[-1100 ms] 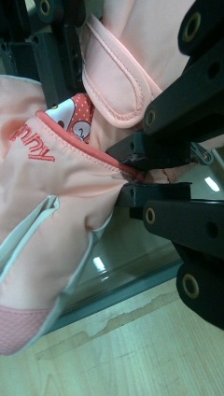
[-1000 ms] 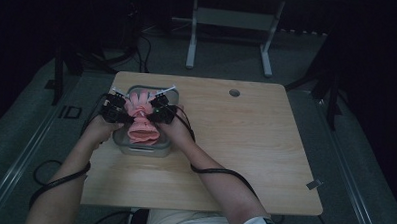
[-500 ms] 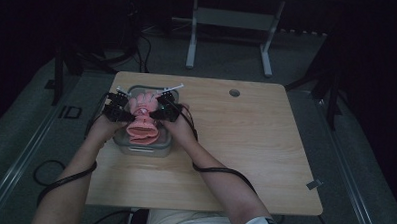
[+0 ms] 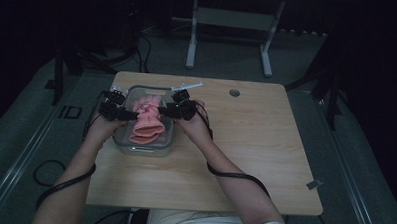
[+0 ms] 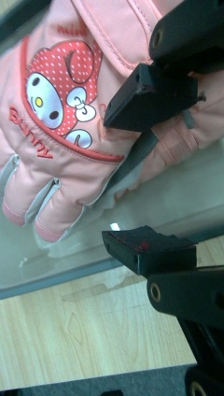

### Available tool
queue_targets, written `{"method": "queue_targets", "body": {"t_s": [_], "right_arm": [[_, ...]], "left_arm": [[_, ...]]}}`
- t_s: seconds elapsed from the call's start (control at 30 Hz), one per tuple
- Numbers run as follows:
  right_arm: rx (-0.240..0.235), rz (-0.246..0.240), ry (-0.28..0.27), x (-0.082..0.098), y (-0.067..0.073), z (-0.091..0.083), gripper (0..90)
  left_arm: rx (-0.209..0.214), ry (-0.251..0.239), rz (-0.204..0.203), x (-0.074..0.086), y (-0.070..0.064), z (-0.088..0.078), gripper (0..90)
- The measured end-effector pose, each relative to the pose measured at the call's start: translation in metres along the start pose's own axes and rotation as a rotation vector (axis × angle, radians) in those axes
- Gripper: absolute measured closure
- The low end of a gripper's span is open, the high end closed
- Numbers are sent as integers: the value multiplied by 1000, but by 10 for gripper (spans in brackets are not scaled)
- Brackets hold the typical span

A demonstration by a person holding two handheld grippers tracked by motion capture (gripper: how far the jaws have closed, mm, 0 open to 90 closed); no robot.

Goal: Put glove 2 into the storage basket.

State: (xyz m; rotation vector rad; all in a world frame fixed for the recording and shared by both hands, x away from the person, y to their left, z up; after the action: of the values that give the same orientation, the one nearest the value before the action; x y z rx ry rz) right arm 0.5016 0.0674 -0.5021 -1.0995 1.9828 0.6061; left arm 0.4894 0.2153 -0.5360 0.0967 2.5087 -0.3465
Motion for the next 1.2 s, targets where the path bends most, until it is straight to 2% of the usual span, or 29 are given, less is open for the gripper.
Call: {"method": "queue_targets", "body": {"t_s": [0.17,0.37,0.57,0.7,0.83,0.87,0.97,1.07,1.17,1.2], "right_arm": [[-14,18,-17,12,-4,-14,544],[-4,17,-35,16,-8,-27,535],[3,-11,-44,15,-7,-36,529],[5,-20,-58,15,-8,-41,510],[10,-35,-65,17,-9,-44,473],[11,-41,-67,18,-9,-45,445],[14,-51,-89,21,-10,-48,277],[24,-63,-107,26,-13,-53,168],[12,-65,-112,31,-16,-61,154],[33,-94,-104,35,-18,-64,139]], "left_arm": [[10,-28,-2,-4,-2,-7,357],[12,-48,-17,-6,0,-14,335],[11,-94,-18,-11,-3,-24,258],[50,-145,19,-16,-23,-36,196],[107,-162,63,-13,-49,-41,136],[119,-173,87,-11,-59,-42,135],[148,-205,138,-6,-82,-46,99],[183,-236,198,1,-107,-51,95],[225,-270,247,9,-134,-54,95],[235,-274,257,11,-140,-54,94]]}}
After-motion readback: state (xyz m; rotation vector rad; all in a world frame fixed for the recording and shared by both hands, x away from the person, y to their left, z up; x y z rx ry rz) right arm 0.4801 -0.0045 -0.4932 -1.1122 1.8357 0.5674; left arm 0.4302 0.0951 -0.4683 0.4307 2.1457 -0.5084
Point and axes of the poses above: each handheld gripper's, and its own axes: z roughly forward along the jaws, x roughly out of its underside, y roughly to its left, the point moved 10 cm from there along z, roughly forward along the jaws, and after that the axes turned 15 degrees about -z, right-handed, at the moved point
